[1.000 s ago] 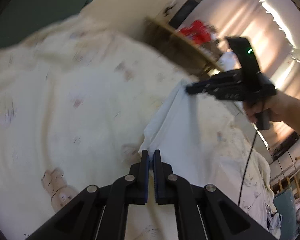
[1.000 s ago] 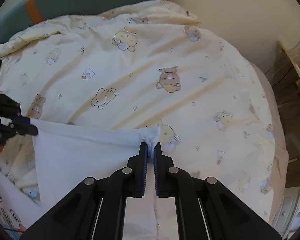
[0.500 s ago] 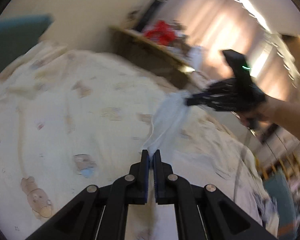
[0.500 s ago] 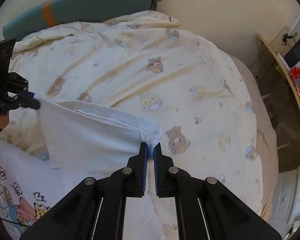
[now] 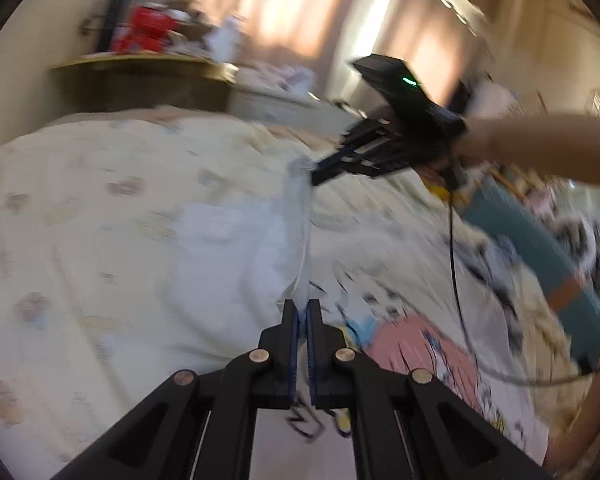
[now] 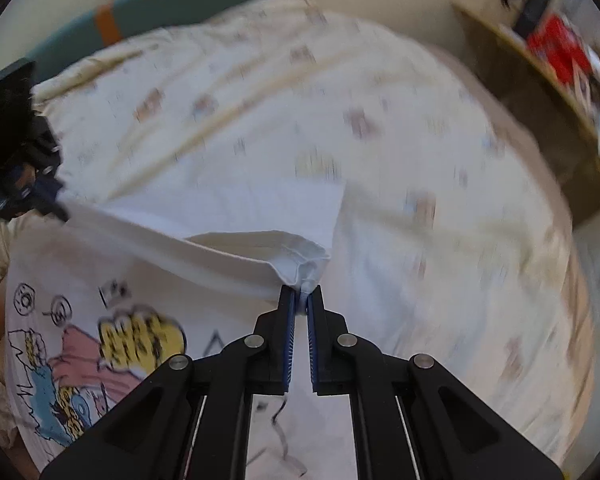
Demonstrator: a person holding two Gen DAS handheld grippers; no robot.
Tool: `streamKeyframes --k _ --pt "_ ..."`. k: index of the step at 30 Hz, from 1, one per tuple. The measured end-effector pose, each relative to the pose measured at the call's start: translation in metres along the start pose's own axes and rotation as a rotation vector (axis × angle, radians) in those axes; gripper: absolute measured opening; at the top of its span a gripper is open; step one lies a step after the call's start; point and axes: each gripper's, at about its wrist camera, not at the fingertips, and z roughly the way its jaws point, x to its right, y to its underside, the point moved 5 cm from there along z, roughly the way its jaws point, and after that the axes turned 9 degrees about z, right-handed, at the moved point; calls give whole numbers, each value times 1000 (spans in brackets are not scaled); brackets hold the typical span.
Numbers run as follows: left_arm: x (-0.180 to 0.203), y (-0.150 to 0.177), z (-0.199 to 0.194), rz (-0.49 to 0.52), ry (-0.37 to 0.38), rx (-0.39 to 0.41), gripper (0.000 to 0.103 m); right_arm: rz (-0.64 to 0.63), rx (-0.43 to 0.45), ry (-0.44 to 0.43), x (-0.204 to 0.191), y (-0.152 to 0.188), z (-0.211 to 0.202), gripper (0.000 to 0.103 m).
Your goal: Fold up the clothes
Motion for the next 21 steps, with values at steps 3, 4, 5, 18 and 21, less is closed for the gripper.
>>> streamKeyframes --k 3,4,5,18,21 --pt "22 18 26 35 8 -62 4 92 2 -6 5 32 16 6" --pt "26 24 32 36 -2 -81 3 114 2 -5 6 41 21 6" --pt "30 30 38 28 0 -95 4 133 -1 -1 7 50 25 6" --pt "67 66 40 16 159 -146 18 319 -63 61 44 117 25 6" --pt "65 69 31 -10 147 -133 18 449 -55 -17 46 113 14 11"
